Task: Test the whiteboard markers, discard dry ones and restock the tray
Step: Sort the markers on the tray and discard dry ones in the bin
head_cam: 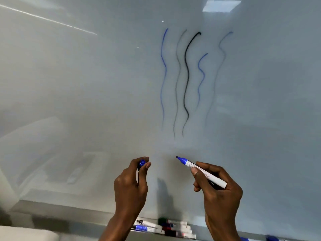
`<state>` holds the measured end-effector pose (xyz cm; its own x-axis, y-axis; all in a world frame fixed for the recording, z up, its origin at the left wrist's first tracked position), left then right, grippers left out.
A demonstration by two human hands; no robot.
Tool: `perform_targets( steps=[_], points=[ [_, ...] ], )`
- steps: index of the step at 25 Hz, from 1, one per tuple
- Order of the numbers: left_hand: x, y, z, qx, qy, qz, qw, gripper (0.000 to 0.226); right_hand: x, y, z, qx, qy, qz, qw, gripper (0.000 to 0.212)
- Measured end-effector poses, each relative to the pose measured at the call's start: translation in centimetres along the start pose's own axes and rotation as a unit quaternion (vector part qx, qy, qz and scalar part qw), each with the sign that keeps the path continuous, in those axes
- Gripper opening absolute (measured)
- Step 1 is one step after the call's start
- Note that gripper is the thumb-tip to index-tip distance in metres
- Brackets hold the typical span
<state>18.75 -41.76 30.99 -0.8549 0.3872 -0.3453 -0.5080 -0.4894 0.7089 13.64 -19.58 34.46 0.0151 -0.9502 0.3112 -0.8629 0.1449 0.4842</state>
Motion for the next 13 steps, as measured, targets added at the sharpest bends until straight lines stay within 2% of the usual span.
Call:
perform_targets(
  steps=[3,6,9,13],
  points=[
    [2.7,0.7,2.9,0.208,0.089,0.042,0.973,0.034,-0.2,3.7,-2.4,-0.06,0.006,0.028,0.998,0.011],
    [6.0,1.3,7.1,0.337,0.102,0.038,0.935,0.038,-0.3,7.8,-5.7,-0.137,0.002,0.05,0.989,0.019],
    [9.1,3.8,10.0,0.376,0.13,0.015,0.917,0.044,-0.1,12.1,-9.0,-0.253,-0.047,0.036,0.966,0.026],
    [11.8,6.3,11.1,0.388,0.142,0.039,0.91,0.043,0.3,17.3,-12.3,-0.401,-0.153,0.042,0.902,0.028]
  ],
)
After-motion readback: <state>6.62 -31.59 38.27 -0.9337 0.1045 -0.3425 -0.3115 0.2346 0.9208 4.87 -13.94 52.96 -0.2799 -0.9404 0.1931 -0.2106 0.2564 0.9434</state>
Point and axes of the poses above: each hand's wrist, its own y-axis towards the middle knuckle, its own x-axis out of the palm, z = x × y, the point moved 3 cm from there along y, towards the middle knuckle, and after that the axes turned 5 degrees about y, right-handed, at the moved point
